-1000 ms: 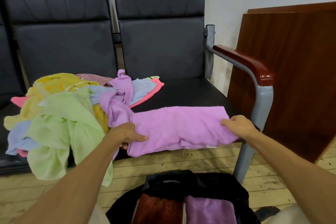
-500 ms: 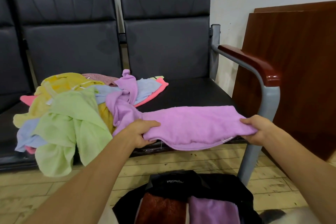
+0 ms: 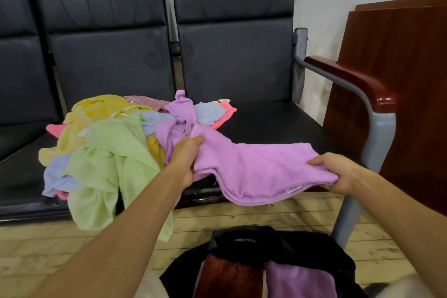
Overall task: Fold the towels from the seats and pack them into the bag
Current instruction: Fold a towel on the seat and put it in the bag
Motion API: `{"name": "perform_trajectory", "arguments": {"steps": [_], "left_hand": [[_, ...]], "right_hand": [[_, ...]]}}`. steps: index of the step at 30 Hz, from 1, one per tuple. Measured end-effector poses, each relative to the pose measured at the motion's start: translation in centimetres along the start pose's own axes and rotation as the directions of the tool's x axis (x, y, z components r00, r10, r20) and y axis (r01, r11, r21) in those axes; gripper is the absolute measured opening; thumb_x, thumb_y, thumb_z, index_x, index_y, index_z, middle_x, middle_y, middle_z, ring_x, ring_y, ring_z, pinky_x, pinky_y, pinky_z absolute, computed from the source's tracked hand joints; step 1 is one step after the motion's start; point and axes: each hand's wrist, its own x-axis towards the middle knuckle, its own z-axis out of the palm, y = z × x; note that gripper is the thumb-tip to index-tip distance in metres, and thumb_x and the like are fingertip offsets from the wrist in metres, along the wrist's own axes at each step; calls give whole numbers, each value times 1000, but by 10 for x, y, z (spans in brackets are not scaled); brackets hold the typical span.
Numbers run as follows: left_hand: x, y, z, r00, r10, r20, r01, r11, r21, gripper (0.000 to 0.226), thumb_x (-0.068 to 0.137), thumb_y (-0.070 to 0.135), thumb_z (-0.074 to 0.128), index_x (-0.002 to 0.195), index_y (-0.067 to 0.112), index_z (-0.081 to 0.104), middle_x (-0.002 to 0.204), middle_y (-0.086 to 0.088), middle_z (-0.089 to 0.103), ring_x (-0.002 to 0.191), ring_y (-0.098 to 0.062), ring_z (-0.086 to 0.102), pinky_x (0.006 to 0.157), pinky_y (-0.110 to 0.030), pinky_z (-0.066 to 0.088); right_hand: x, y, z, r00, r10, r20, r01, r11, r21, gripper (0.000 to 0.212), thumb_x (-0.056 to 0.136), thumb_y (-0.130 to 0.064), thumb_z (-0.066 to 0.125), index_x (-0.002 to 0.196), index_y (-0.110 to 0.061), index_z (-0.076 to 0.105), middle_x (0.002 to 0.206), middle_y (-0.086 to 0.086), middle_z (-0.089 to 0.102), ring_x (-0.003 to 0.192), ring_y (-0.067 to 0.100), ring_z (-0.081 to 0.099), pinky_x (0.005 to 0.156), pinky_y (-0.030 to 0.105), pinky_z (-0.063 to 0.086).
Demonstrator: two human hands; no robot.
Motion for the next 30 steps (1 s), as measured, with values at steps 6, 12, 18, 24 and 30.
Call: {"name": "perform_trajectory", "arguments": {"steps": [6, 12, 18, 24, 30], "left_hand": [[0, 15, 12, 989, -45, 138, 61, 992, -112, 15, 98, 23, 49, 97, 11, 57, 82, -9, 58, 68, -19, 59, 39, -19, 47], [-5, 19, 78, 979, 4, 205, -22, 996, 85, 22, 101, 27, 41, 83, 19, 50, 76, 0, 49, 62, -10, 47, 39, -15, 33], [-6, -3, 142, 961, -45, 273, -50, 941, 334, 16, 94, 19, 51, 95, 9, 63, 97, -15, 66, 81, -23, 61, 64, -25, 47], [-22, -39, 182, 924, -166, 344, -62, 824, 563, 22, 96, 18, 46, 79, 6, 53, 60, -6, 49, 56, -16, 46, 54, -21, 42], [-24, -35, 160, 837, -293, 462, -6, 840, 543, 27, 97, 26, 44, 90, 4, 59, 71, -8, 53, 54, -16, 45, 51, -25, 37]], "right_hand": [[10, 1, 22, 997, -76, 14, 75, 997, 19, 27, 93, -4, 51, 120, -3, 51, 97, 16, 60, 83, 27, 62, 60, 35, 51], [26, -4, 21, 998, -45, -48, 44, 999, -18, 23, 101, -28, 49, 106, -7, 56, 105, 12, 58, 106, 32, 58, 98, 45, 48], [45, 3, 13, 994, -79, 71, 76, 996, 47, 41, 101, -29, 44, 133, -5, 52, 134, 18, 57, 123, 37, 55, 95, 45, 47], [55, 0, 9, 996, -77, 48, 73, 994, 78, 50, 102, -43, 35, 130, -8, 57, 127, 18, 62, 120, 37, 58, 96, 42, 49], [59, 1, 7, 997, 26, 76, -27, 1000, 11, 74, 95, -68, 25, 103, -13, 73, 95, 14, 75, 96, 32, 69, 97, 43, 50]]}}
